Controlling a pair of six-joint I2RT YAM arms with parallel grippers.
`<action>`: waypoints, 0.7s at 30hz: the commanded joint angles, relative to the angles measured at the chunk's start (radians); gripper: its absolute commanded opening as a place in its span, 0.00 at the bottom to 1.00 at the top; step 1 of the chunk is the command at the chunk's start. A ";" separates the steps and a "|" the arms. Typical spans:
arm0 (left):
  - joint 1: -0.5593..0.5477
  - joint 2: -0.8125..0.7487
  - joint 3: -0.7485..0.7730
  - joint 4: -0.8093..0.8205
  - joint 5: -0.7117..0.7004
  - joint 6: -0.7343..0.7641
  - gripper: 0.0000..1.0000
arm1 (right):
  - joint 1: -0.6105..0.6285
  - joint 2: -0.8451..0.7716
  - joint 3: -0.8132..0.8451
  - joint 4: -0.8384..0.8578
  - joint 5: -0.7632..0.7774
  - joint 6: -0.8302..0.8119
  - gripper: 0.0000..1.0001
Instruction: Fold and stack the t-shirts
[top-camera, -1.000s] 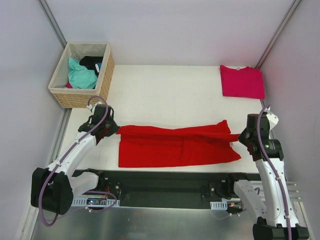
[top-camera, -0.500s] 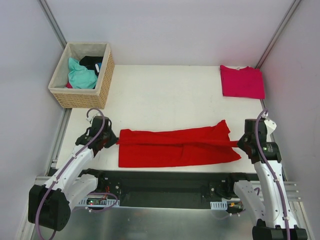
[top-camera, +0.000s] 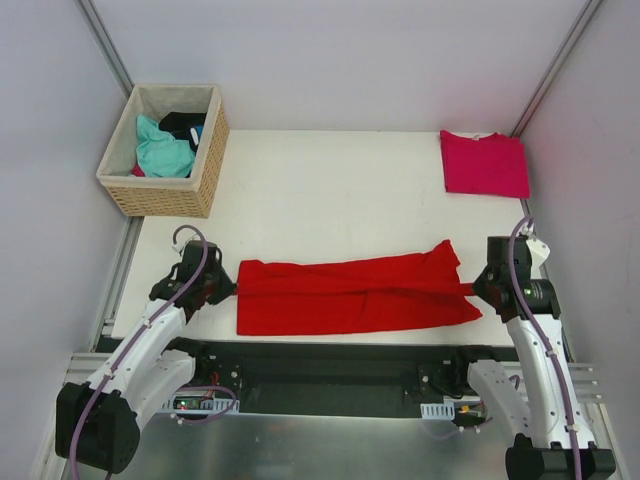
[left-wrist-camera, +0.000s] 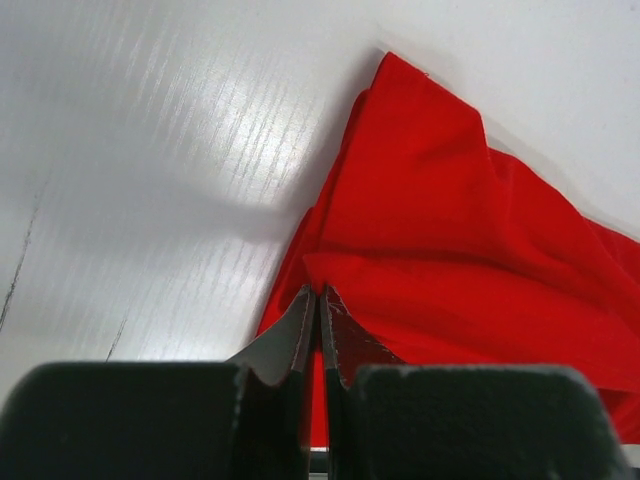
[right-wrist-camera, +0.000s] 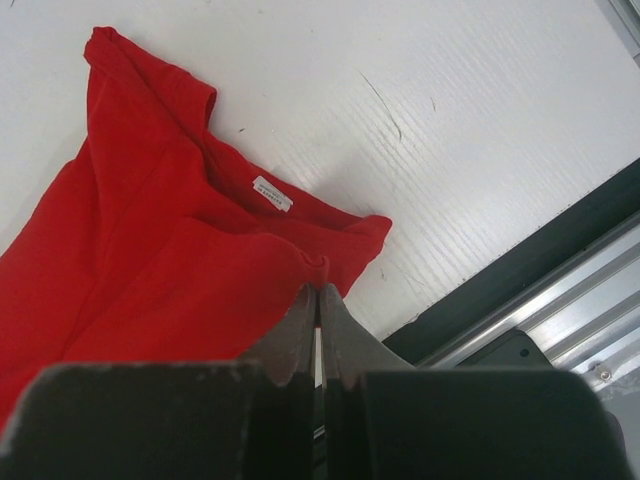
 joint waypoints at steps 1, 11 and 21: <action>-0.015 -0.007 0.005 -0.035 0.011 -0.007 0.00 | 0.005 -0.007 0.018 -0.037 0.005 0.021 0.01; -0.064 -0.011 0.037 -0.055 -0.005 -0.030 0.02 | 0.005 0.008 -0.005 -0.078 -0.067 0.071 0.01; -0.083 -0.028 -0.001 -0.069 0.000 -0.053 0.93 | 0.005 -0.020 -0.025 -0.108 -0.111 0.083 0.37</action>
